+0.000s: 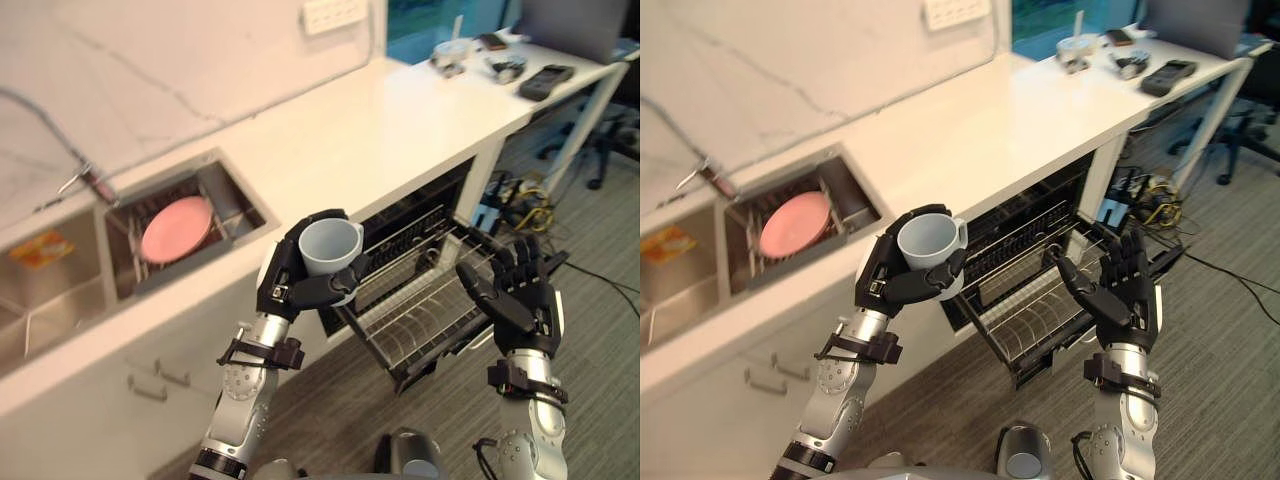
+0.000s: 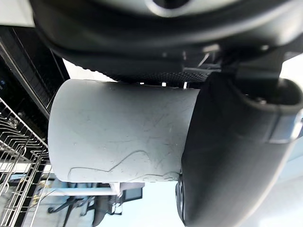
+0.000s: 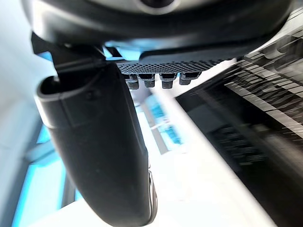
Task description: Walk over to the sink, pick up the cup, carry it to the dishwasher, place the cup inside the dishwasher, then close the dishwasher door
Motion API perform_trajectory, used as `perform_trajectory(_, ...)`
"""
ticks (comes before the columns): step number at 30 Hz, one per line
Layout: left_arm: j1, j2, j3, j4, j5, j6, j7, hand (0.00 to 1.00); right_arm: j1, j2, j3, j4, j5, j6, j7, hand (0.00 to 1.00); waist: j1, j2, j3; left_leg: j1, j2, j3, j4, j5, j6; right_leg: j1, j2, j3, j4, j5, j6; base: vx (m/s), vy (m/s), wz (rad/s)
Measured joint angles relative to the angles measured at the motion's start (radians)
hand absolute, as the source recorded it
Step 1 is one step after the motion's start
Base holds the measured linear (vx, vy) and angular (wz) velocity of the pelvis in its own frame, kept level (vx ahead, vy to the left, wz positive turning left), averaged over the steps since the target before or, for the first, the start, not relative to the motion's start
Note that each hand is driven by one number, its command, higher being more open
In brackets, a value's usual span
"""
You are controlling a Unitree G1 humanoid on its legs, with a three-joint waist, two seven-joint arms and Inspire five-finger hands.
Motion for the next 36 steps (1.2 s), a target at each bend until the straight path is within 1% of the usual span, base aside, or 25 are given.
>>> perform_trajectory(1, 0.004, 0.0, 0.0, -0.002, 0.002, -0.006, 0.011, 0.0, -0.006, -0.003, 0.003, -0.007, 0.0, 0.0, 0.013, 1.0, 0.004, 0.0, 0.0, -0.017, -0.015, -0.021, -0.054, 0.0, -0.001, 0.005, 0.0, 0.031, -0.015, 0.006, 0.009, 0.33, 0.216, -1.35)
perform_trajectory(2, 0.014, 0.0, 0.0, -0.014, 0.019, -0.017, 0.041, 0.0, -0.019, -0.01, 0.017, -0.01, 0.001, 0.0, 0.04, 1.0, 0.018, 0.001, 0.0, -0.035, -0.054, -0.09, -0.17, 0.006, -0.01, 0.006, 0.001, 0.094, -0.032, 0.013, 0.022, 0.25, 0.233, -1.54)
perform_trajectory(3, 0.021, -0.002, 0.001, -0.025, 0.027, -0.028, 0.065, 0.0, -0.019, -0.023, 0.04, -0.008, 0.002, 0.006, 0.061, 1.0, 0.032, 0.003, -0.002, -0.037, -0.076, -0.167, -0.29, 0.023, -0.031, 0.002, 0.009, 0.149, -0.04, 0.014, 0.032, 0.23, 0.248, -1.54)
perform_trajectory(4, 0.024, -0.003, 0.004, -0.031, 0.029, -0.029, 0.072, 0.0, -0.017, -0.03, 0.052, -0.008, 0.002, 0.012, 0.071, 1.0, 0.034, 0.008, -0.005, -0.035, -0.079, -0.193, -0.348, 0.05, -0.042, 0.003, 0.016, 0.171, -0.044, 0.015, 0.048, 0.23, 0.281, -1.3)
perform_trajectory(5, 0.026, -0.006, 0.004, -0.046, 0.04, -0.029, 0.086, 0.0, -0.012, -0.044, 0.07, -0.009, 0.01, 0.022, 0.091, 1.0, 0.03, 0.028, -0.018, -0.033, -0.072, -0.204, -0.45, 0.14, -0.044, 0.001, 0.031, 0.199, -0.05, 0.012, 0.07, 0.26, 0.314, -0.93)
perform_trajectory(6, 0.024, -0.005, 0.007, -0.051, 0.041, -0.032, 0.087, 0.0, -0.013, -0.037, 0.077, -0.003, 0.024, 0.04, 0.107, 1.0, 0.023, 0.031, -0.028, -0.024, -0.071, -0.188, -0.464, 0.227, -0.05, 0.001, 0.023, 0.203, -0.049, 0.005, 0.093, 0.27, 0.318, -0.74)
perform_trajectory(7, 0.022, -0.006, 0.008, -0.052, 0.041, -0.032, 0.088, 0.0, -0.01, -0.03, 0.078, -0.004, 0.038, 0.048, 0.116, 1.0, 0.017, 0.02, -0.033, -0.012, -0.085, -0.179, -0.485, 0.228, -0.045, 0.002, 0.007, 0.184, -0.055, 0.008, 0.103, 0.26, 0.261, -0.46)
perform_trajectory(8, 0.009, -0.001, 0.011, -0.051, 0.041, -0.032, 0.09, 0.0, -0.009, -0.012, 0.085, -0.005, 0.066, 0.06, 0.146, 1.0, 0.013, 0.0, -0.034, 0.007, -0.111, -0.16, -0.532, 0.243, -0.022, 0.007, -0.025, 0.166, -0.075, 0.018, 0.122, 0.22, 0.206, -0.15)
perform_trajectory(9, -0.004, -0.002, 0.012, -0.051, 0.042, -0.031, 0.093, 0.0, -0.011, -0.005, 0.085, -0.007, 0.107, 0.075, 0.18, 1.0, 0.01, -0.006, -0.035, 0.012, -0.125, -0.155, -0.564, 0.258, -0.008, 0.011, -0.039, 0.162, -0.099, 0.033, 0.14, 0.23, 0.219, -0.02)
perform_trajectory(10, -0.016, -0.004, 0.018, -0.051, 0.052, -0.031, 0.097, 0.0, -0.014, 0.001, 0.085, -0.009, 0.168, 0.109, 0.231, 1.0, 0.006, -0.007, -0.036, 0.023, -0.14, -0.154, -0.595, 0.266, 0.005, 0.026, -0.054, 0.141, -0.135, 0.049, 0.153, 0.17, 0.185, 0.08)
perform_trajectory(11, -0.018, -0.004, 0.025, -0.051, 0.06, -0.03, 0.096, 0.0, -0.015, 0.004, 0.086, -0.009, 0.199, 0.134, 0.26, 1.0, 0.006, -0.007, -0.036, 0.034, -0.145, -0.154, -0.608, 0.269, 0.009, 0.04, -0.058, 0.13, -0.154, 0.058, 0.158, 0.15, 0.152, 0.05)
perform_trajectory(12, -0.017, -0.003, 0.034, -0.051, 0.068, -0.03, 0.095, 0.0, -0.015, 0.011, 0.092, -0.01, 0.241, 0.185, 0.322, 1.0, 0.007, -0.008, -0.036, 0.067, -0.149, -0.152, -0.637, 0.271, 0.012, 0.075, -0.061, 0.113, -0.19, 0.074, 0.166, 0.15, 0.111, -0.03)
perform_trajectory(13, -0.017, 0.003, 0.043, -0.051, 0.077, -0.03, 0.09, 0.0, -0.015, 0.011, 0.106, -0.011, 0.258, 0.219, 0.368, 1.0, 0.01, -0.009, -0.037, 0.092, -0.149, -0.15, -0.66, 0.273, 0.015, 0.1, -0.061, 0.099, -0.213, 0.086, 0.171, 0.14, 0.09, -0.06)
perform_trajectory(15, -0.018, 0.014, 0.048, -0.051, 0.114, -0.03, 0.082, 0.0, -0.017, 0.009, 0.147, -0.032, 0.285, 0.283, 0.451, 1.0, 0.022, -0.016, -0.043, 0.129, -0.149, -0.141, -0.701, 0.275, 0.018, 0.127, -0.062, 0.078, -0.246, 0.105, 0.176, 0.12, 0.053, -0.11)
perform_trajectory(18, -0.017, 0.031, 0.046, -0.051, 0.188, -0.028, 0.083, 0.0, -0.044, 0.009, 0.183, -0.076, 0.294, 0.352, 0.513, 1.0, 0.025, -0.023, -0.047, 0.144, -0.146, -0.121, -0.734, 0.279, 0.023, 0.129, -0.058, 0.059, -0.28, 0.133, 0.183, 0.08, 0.034, -0.2)
perform_trajectory(21, -0.018, 0.038, 0.044, -0.05, 0.259, -0.025, 0.099, 0.0, -0.06, 0.009, 0.195, -0.097, 0.313, 0.373, 0.516, 1.0, 0.019, -0.025, -0.048, 0.169, -0.145, -0.093, -0.756, 0.281, 0.027, 0.147, -0.055, 0.025, -0.315, 0.164, 0.188, 0.06, 0.053, -0.28)
perform_trajectory(23, -0.021, 0.044, 0.044, -0.05, 0.281, -0.025, 0.121, 0.0, -0.059, 0.008, 0.195, -0.099, 0.313, 0.374, 0.514, 1.0, 0.017, -0.028, -0.049, 0.176, -0.145, -0.082, -0.759, 0.281, 0.027, 0.154, -0.056, 0.007, -0.33, 0.18, 0.187, 0.02, 0.049, -0.18)
perform_trajectory(25, -0.026, 0.047, 0.046, -0.05, 0.279, -0.025, 0.134, 0.0, -0.058, 0.008, 0.197, -0.1, 0.307, 0.373, 0.506, 1.0, 0.018, -0.036, -0.054, 0.176, -0.145, -0.077, -0.761, 0.281, 0.027, 0.157, -0.056, -0.009, -0.341, 0.188, 0.187, 0.0, 0.038, -0.08)
perform_trajectory(27, -0.027, 0.05, 0.046, -0.047, 0.269, -0.025, 0.136, 0.0, -0.058, 0.006, 0.2, -0.11, 0.242, 0.367, 0.49, 1.0, 0.019, -0.048, -0.06, 0.176, -0.145, -0.073, -0.762, 0.281, 0.027, 0.161, -0.055, -0.027, -0.355, 0.193, 0.181, -0.02, 0.014, -0.04)
perform_trajectory(31, -0.027, 0.048, 0.046, -0.036, 0.309, -0.025, 0.169, 0.0, -0.058, -0.011, 0.237, -0.12, 0.201, 0.353, 0.467, 1.0, 0.02, -0.054, -0.061, 0.176, -0.145, -0.072, -0.763, 0.283, 0.031, 0.174, -0.05, -0.037, -0.383, 0.206, 0.178, -0.06, 0.002, -0.02)
perform_trajectory(34, -0.027, 0.049, 0.045, -0.029, 0.399, -0.025, 0.216, 0.0, -0.058, -0.019, 0.238, -0.121, 0.167, 0.335, 0.412, 1.0, 0.021, -0.054, -0.061, 0.168, -0.145, -0.07, -0.762, 0.29, 0.037, 0.181, -0.046, -0.04, -0.415, 0.231, 0.173, -0.09, 0.017, -0.02)
perform_trajectory(36, -0.027, 0.05, 0.046, -0.02, 0.475, -0.022, 0.259, 0.0, -0.057, -0.023, 0.238, -0.121, 0.153, 0.331, 0.353, 1.0, 0.019, -0.056, -0.06, 0.161, -0.147, -0.069, -0.762, 0.297, 0.042, 0.19, -0.042, -0.044, -0.448, 0.257, 0.17, -0.09, 0.028, -0.02)
